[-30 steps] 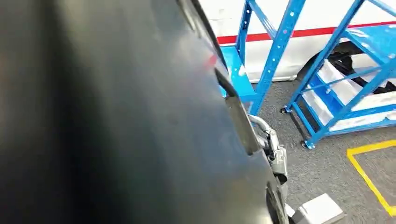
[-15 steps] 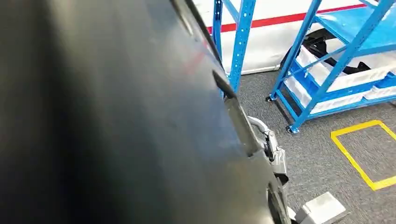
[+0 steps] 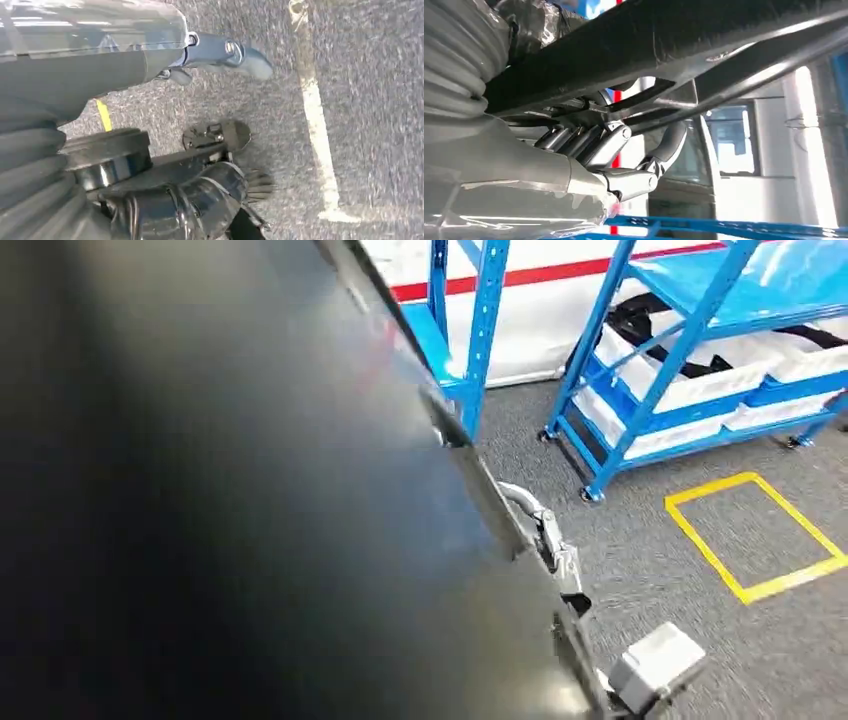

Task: Take the parts from the cabinet and place them on the table.

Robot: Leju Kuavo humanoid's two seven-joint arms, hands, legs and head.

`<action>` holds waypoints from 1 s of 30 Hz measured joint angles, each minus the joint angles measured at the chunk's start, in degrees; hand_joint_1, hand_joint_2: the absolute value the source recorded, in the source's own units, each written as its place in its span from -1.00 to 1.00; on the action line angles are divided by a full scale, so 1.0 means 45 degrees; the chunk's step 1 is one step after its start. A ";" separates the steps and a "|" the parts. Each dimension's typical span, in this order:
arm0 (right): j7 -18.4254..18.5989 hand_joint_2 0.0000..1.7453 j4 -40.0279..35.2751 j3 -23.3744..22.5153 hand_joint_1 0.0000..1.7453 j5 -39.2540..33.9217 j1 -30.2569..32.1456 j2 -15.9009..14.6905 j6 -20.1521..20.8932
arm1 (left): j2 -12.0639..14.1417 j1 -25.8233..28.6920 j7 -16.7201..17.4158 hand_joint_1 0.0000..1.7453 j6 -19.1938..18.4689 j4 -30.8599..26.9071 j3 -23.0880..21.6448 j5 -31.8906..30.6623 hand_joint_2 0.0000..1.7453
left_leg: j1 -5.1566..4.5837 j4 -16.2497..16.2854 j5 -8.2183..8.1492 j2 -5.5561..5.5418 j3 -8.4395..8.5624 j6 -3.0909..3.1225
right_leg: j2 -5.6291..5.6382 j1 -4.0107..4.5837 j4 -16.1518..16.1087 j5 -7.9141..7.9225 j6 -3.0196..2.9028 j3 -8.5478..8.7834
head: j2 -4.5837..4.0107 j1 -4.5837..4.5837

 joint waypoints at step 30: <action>0.0491 1.00 0.0146 0.0000 1.00 0.0189 -0.0803 -0.0748 0.0010 | -0.0967 0.0044 0.0058 -1.00 0.0913 0.0000 0.0063 0.0389 1.00 | 0.0144 0.0204 -0.0217 -0.0361 0.0002 -0.0110 | -0.0035 -0.0110 -0.0096 0.0141 0.0190 0.0008 | 0.0015 -0.0884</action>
